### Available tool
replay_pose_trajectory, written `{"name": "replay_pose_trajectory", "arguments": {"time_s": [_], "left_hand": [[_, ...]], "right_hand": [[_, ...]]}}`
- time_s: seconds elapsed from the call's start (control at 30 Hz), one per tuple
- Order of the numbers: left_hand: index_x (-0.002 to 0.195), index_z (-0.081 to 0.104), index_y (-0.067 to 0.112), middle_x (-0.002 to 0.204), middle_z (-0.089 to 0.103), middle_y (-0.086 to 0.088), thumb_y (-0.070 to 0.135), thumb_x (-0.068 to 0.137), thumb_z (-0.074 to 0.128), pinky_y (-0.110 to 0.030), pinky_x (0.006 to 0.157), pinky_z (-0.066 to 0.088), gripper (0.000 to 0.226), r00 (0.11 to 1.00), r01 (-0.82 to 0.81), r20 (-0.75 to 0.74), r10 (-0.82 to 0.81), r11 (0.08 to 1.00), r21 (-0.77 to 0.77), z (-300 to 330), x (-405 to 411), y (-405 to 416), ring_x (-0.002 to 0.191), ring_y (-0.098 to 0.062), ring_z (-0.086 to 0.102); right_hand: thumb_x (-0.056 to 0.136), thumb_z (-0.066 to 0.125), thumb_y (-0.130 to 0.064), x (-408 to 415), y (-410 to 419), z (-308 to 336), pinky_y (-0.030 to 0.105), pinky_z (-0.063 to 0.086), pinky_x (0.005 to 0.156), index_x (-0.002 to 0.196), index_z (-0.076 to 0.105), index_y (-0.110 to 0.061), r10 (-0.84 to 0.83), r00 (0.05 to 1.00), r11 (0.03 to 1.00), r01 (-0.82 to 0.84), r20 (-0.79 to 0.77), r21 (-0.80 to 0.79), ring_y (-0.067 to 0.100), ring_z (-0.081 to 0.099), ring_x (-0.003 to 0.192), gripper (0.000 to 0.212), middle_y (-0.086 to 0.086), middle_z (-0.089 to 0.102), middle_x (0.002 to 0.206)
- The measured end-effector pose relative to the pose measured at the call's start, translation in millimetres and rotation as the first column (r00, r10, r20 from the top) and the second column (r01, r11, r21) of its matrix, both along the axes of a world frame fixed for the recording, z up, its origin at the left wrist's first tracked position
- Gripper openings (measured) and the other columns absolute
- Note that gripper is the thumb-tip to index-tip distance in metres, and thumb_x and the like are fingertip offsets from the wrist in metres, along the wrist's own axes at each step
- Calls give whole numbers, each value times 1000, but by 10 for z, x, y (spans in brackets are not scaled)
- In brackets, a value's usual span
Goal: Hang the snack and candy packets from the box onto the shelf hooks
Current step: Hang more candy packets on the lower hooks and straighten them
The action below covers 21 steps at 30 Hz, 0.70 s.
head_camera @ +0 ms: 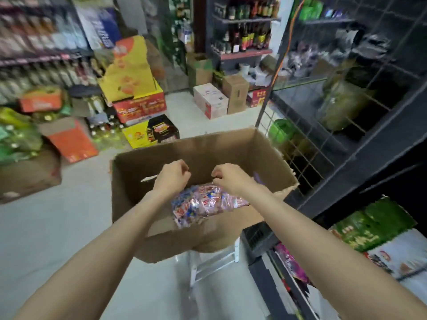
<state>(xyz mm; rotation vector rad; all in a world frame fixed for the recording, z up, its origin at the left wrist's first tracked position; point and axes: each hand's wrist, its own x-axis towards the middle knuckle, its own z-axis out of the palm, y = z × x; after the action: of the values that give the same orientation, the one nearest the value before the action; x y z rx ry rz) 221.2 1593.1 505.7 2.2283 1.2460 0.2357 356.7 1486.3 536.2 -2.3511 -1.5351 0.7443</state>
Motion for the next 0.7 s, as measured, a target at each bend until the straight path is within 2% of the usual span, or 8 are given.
{"name": "replay_pose_trajectory", "arguments": {"time_s": [0.13, 0.2, 0.27, 0.33, 0.43, 0.57, 0.63, 0.7], "left_hand": [[113, 62, 2, 118, 63, -18, 20, 91, 52, -32, 86, 44, 30, 917, 86, -364, -165, 970, -225, -475, -50, 305, 111, -32, 57], [115, 60, 0, 120, 61, -17, 24, 93, 53, -31, 84, 44, 34, 869, 42, -458, -190, 949, -313, -674, -45, 383, 111, -30, 58], [117, 59, 2, 121, 61, -16, 25, 92, 55, -29, 81, 45, 34, 849, -4, -490, -198, 924, -381, -813, -36, 418, 110, -29, 58], [119, 57, 6, 122, 61, -14, 24, 90, 59, -29, 82, 46, 35, 841, 5, -482, -245, 895, -446, -913, 0, 429, 108, -26, 59], [138, 41, 14, 132, 54, -11, 24, 85, 65, -30, 89, 46, 59, 846, 63, -427, -320, 855, -515, -1032, 81, 403, 114, -25, 56], [150, 16, 21, 151, 31, -12, 25, 82, 71, -32, 100, 40, 88, 817, 129, -449, -361, 874, -469, -1191, 191, 433, 129, -29, 44], [151, 11, 21, 158, 12, -8, 30, 77, 75, -33, 106, 34, 99, 805, 139, -459, -376, 872, -470, -1285, 220, 461, 137, -29, 32], [152, 3, 22, 159, -1, -6, 37, 70, 80, -41, 113, 27, 114, 763, 137, -491, -421, 847, -514, -1377, 255, 459, 143, -31, 18]], "right_hand": [[93, 51, -18, 57, 480, -438, 37, 47, 92, 122, 58, -6, 15, 999, 970, -5, 39, -244, 32, 57, 112, 31, 15, 60, 123], [94, 53, -25, 135, 657, -660, 36, 45, 94, 127, 53, -5, 25, 997, 942, 2, 77, -337, 33, 54, 116, 38, 17, 56, 128], [94, 53, -28, 223, 775, -853, 36, 42, 96, 133, 45, -6, 40, 994, 903, 8, 102, -429, 35, 50, 121, 45, 20, 49, 134], [94, 53, -24, 311, 816, -1010, 38, 39, 103, 142, 33, -10, 26, 996, 847, 23, 84, -531, 38, 41, 129, 54, 22, 33, 144], [93, 58, -23, 454, 855, -1181, 41, 29, 113, 150, 15, -12, -23, 998, 774, 57, 62, -631, 40, 21, 140, 72, 24, 9, 154], [87, 67, -21, 582, 930, -1300, 40, 22, 113, 151, 15, -13, -3, 994, 796, 71, 113, -601, 39, 17, 142, 83, 24, 18, 153], [85, 69, -18, 664, 928, -1341, 37, 24, 111, 142, 35, -10, 94, 981, 809, 24, 171, -587, 33, 30, 137, 67, 19, 39, 144], [81, 73, -16, 743, 907, -1386, 36, 34, 103, 119, 58, -9, 154, 963, 822, -2, 220, -569, 30, 43, 125, 41, 13, 56, 127]]}}
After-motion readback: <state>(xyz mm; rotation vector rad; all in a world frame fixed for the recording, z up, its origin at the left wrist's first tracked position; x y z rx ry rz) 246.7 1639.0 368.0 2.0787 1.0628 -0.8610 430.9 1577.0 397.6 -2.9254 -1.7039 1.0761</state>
